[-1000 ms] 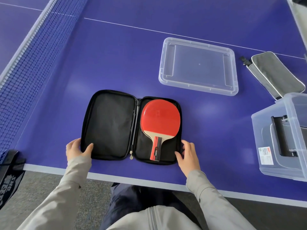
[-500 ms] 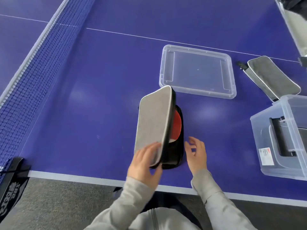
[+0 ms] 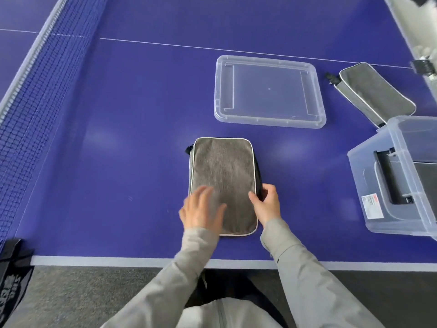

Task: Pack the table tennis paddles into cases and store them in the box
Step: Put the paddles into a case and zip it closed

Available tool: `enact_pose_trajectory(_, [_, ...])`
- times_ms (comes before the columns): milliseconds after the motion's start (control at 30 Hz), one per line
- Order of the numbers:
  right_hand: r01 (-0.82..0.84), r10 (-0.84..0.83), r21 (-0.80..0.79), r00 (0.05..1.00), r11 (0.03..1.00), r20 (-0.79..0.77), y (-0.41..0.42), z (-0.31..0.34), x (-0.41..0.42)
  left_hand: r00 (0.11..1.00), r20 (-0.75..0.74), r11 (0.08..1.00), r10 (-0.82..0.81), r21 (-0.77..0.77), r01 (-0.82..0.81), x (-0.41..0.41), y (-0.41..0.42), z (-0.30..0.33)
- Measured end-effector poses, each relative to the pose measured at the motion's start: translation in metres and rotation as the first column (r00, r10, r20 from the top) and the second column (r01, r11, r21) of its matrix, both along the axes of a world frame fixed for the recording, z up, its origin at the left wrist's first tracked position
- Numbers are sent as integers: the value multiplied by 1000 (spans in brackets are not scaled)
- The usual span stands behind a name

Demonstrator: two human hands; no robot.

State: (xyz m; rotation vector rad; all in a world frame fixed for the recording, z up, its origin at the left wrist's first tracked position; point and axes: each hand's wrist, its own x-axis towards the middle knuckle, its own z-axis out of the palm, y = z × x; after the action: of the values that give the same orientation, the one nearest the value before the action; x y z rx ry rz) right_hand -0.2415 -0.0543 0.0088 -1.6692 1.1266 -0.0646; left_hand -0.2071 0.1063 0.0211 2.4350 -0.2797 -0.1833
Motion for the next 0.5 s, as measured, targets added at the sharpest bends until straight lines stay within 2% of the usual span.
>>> enact_pose_trajectory(67, [-13, 13, 13, 1000, 1000, -19, 1, -4, -1, 955, -224, 979, 193, -23, -203, 27, 15, -2])
enact_pose_trajectory(100, [-21, 21, 17, 1000, 1000, -20, 2, -5, -2, 910, -342, 959, 234, -70, -273, 40, 21, -4])
enact_pose_trajectory(167, [-30, 30, 13, 1000, 999, 5, 5, -6, -3, 787, -577, 894, 220, -203, -399, 60, 27, -8])
enact_pose_trajectory(233, [-61, 61, -6, 998, 998, 8, 7, -5, -4, 667, -729, 846, 155, -250, -470, 70, 27, -9])
enact_pose_trajectory(300, [-108, 107, -34, 994, 994, -31, 6, -5, -4, 616, -779, 854, 119, -236, -463, 77, 24, -9])
enact_pose_trajectory(500, [-114, 112, -20, 991, 993, -70, 2, -10, -3, 633, -762, 887, 134, -192, -420, 83, 12, -6])
